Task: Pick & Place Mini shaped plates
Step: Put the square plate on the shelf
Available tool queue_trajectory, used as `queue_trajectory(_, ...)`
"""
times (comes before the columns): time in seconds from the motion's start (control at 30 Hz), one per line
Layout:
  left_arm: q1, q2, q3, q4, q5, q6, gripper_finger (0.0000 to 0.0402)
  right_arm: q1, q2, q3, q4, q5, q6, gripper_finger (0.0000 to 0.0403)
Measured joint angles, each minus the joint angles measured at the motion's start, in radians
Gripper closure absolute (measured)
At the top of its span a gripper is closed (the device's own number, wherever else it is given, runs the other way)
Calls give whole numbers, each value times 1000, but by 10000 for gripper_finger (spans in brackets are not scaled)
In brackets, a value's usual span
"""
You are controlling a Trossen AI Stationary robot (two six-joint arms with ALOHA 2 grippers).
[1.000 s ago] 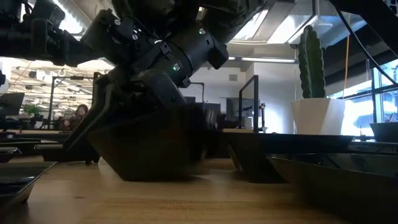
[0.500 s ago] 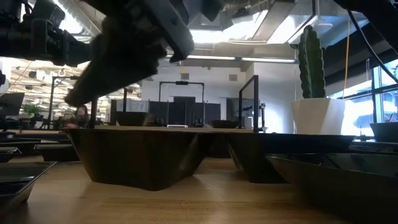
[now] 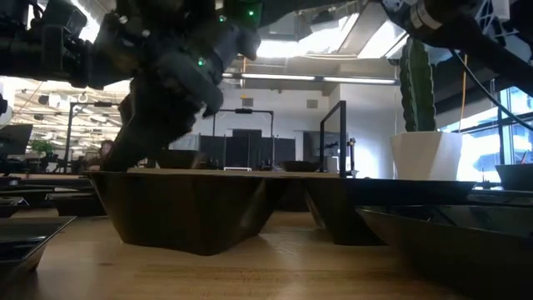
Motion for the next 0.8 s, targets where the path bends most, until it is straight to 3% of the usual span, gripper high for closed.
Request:
queue_trajectory(0.1,0,0,0,0,0,12,397,-9,-6,1,-23,-54,9,237)
queue_trajectory(0.47,0,0,0,0,0,28,397,12,-6,1,-4,-1,-54,237)
queue_trajectory(0.8,0,0,0,0,0,27,395,-16,19,1,32,-71,-49,237)
